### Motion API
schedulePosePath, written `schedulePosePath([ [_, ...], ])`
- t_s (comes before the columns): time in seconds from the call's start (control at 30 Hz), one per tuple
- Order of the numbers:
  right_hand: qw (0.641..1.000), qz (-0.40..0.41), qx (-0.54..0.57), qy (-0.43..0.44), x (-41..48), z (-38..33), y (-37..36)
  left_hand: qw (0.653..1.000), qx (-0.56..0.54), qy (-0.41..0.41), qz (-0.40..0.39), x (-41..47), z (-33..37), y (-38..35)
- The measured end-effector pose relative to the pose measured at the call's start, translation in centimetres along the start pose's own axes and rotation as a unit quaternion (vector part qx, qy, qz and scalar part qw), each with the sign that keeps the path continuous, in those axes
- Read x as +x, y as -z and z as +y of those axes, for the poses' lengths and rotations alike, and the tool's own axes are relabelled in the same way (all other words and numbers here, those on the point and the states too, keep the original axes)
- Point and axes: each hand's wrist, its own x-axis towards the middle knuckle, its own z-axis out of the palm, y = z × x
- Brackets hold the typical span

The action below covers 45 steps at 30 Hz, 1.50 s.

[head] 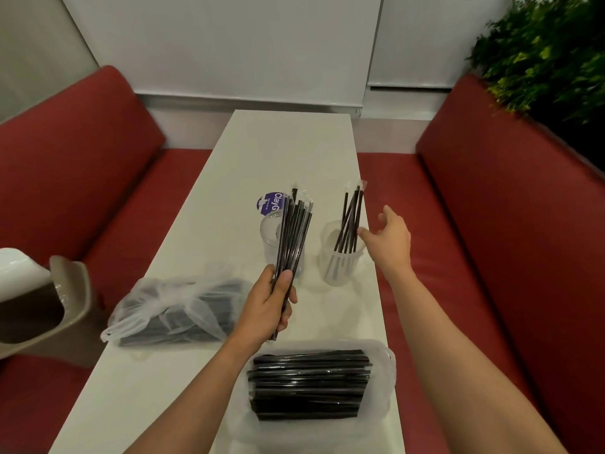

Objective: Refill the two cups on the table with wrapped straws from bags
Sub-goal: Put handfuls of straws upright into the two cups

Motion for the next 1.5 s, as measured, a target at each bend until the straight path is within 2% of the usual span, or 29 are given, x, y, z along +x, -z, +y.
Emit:
schedulePosePath([
  [0.07,0.997,0.064,0.046,0.008,-1.7,-0.3,0.3,1.0,-0.001,-0.004,-0.011,-0.3,0.2,0.0],
  [0.13,0.991,0.076,0.104,0.022,-4.1,-1.5,0.5,1.0,-0.002,-0.011,-0.018,-0.8,0.3,-0.1],
  [0.2,0.984,-0.005,0.178,0.025,-6.8,-3.2,0.4,0.999,-0.007,-0.021,-0.024,-1.3,0.5,-0.3],
  [0.27,0.96,-0.149,0.236,0.012,-9.3,-5.0,0.2,0.999,-0.012,-0.032,-0.031,-1.7,0.8,-0.5],
  [0.3,0.95,-0.207,0.234,0.014,-10.2,-5.5,0.0,0.999,-0.011,-0.035,-0.033,-1.9,0.8,-0.6],
  [0.37,0.943,-0.261,0.202,0.044,-11.3,-5.8,-0.4,0.999,-0.01,-0.035,-0.037,-2.3,0.7,-0.7],
  [0.43,0.942,-0.263,0.2,0.06,-11.8,-5.7,-0.6,0.999,-0.018,-0.029,-0.031,-2.7,0.4,-0.8],
  [0.63,0.95,-0.217,0.223,0.034,-12.9,-5.3,-0.5,0.998,-0.052,-0.017,0.0,-4.0,-0.4,-1.5],
  [0.83,0.937,-0.282,0.204,0.006,-13.4,-5.0,0.3,0.998,-0.061,0.0,-0.01,-4.8,-0.7,-1.9],
  [1.0,0.954,-0.238,0.184,-0.004,-13.6,-4.6,1.0,0.999,-0.042,0.0,-0.011,-4.5,-0.5,-2.6],
  [1.17,0.961,-0.234,0.148,-0.003,-12.7,-4.3,1.6,0.998,-0.063,0.01,0.0,-3.6,-0.8,-3.5],
  [1.3,0.971,-0.198,0.134,0.014,-11.3,-4.7,2.6,0.994,-0.023,-0.025,0.101,-2.3,-1.2,-2.8],
  [1.4,0.984,-0.09,0.13,0.079,-8.1,-5.2,4.1,0.983,0.067,-0.086,0.151,-1.2,-1.2,-1.0],
  [1.5,0.976,0.082,0.175,0.104,-5.1,-5.8,5.8,0.982,0.103,-0.105,0.121,-1.0,-1.1,0.4],
])
